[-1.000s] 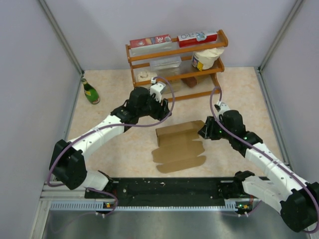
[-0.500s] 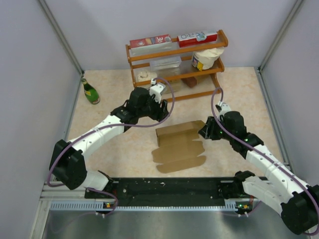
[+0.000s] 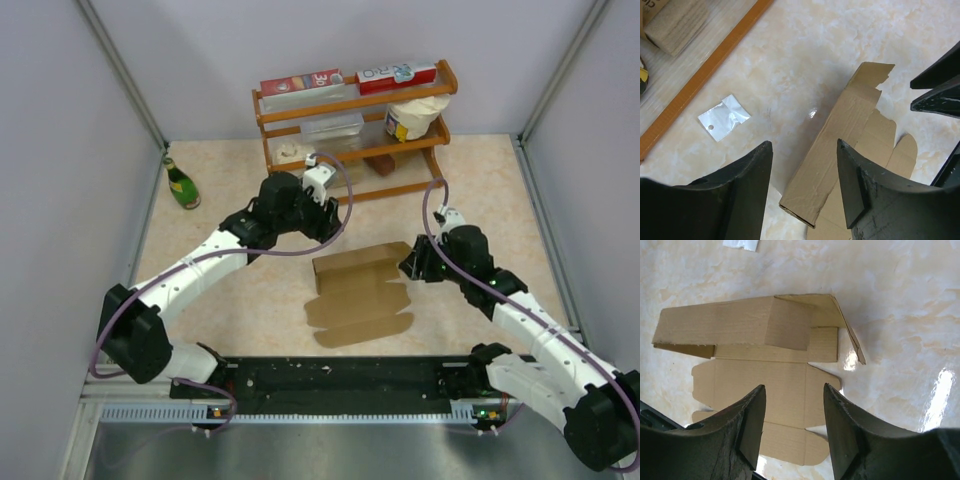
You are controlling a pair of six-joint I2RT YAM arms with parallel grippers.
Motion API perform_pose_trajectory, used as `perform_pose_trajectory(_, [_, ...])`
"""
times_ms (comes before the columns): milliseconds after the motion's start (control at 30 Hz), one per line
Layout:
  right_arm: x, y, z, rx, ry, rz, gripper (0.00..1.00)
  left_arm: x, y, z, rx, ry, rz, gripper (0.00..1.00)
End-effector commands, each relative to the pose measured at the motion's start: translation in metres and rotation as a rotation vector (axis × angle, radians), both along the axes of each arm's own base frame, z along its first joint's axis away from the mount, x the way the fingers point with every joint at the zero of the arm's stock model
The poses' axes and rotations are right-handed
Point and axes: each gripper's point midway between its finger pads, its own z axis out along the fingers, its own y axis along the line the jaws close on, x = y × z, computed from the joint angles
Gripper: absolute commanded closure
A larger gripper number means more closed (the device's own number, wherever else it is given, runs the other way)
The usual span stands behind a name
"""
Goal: Fold the paper box
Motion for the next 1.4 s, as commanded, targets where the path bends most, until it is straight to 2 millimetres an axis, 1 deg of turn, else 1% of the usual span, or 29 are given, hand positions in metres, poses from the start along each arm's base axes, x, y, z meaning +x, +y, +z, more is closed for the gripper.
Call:
perform_pose_trajectory(0, [0.009, -0.004, 0.003, 0.022, -0.036, -0.049, 0.51, -0.002, -0.009, 0.019, 0.017, -0.051, -0.041, 0.43])
perform_pose_trajectory(100, [0.010, -0.007, 0.000, 0.012, -0.029, -0.069, 0.51, -0.002, -0.009, 0.016, 0.028, -0.043, -0.042, 0.47])
perform_pose_trajectory(233, [0.014, -0.009, 0.000, 0.006, -0.028, -0.090, 0.51, -0.008, -0.015, 0.008, 0.023, -0.017, -0.075, 0.63])
perform_pose_trajectory(400, [0.016, -0.007, -0.003, 0.023, -0.015, -0.105, 0.51, -0.014, -0.023, -0.015, 0.041, 0.026, -0.103, 0.76])
perform_pose_trajectory(500, [0.018, -0.009, -0.009, 0.025, 0.015, -0.138, 0.51, -0.022, -0.031, -0.024, 0.053, 0.050, -0.129, 0.86])
perform_pose_trajectory(600, [0.022, -0.009, -0.014, 0.028, 0.038, -0.165, 0.52, -0.032, -0.040, -0.030, 0.066, 0.050, -0.153, 0.89])
perform_pose_trajectory(700, [0.026, -0.013, -0.020, 0.022, 0.060, -0.210, 0.52, -0.034, -0.043, -0.042, 0.106, 0.056, -0.149, 0.99])
perform_pose_trajectory(767, [0.027, -0.014, -0.023, 0.025, 0.067, -0.221, 0.53, -0.034, -0.042, -0.049, 0.143, 0.063, -0.139, 1.00])
perform_pose_trajectory(867, [0.029, -0.017, -0.029, 0.023, 0.076, -0.238, 0.58, -0.033, -0.043, -0.054, 0.166, 0.087, -0.139, 1.00])
perform_pose_trajectory(933, [0.031, -0.018, -0.032, 0.028, 0.082, -0.244, 0.63, -0.033, -0.043, -0.058, 0.179, 0.097, -0.137, 1.00])
perform_pose_trajectory(1000, [0.033, -0.019, -0.036, 0.036, 0.089, -0.244, 0.72, -0.033, -0.042, -0.062, 0.189, 0.108, -0.139, 1.00])
perform_pose_trajectory(1067, [0.037, -0.019, -0.039, 0.048, 0.099, -0.246, 0.76, -0.035, -0.041, -0.063, 0.195, 0.110, -0.145, 1.00])
perform_pose_trajectory(1367, [0.045, -0.013, -0.052, 0.087, 0.121, -0.223, 0.76, -0.032, -0.039, -0.069, 0.220, 0.115, -0.134, 1.00])
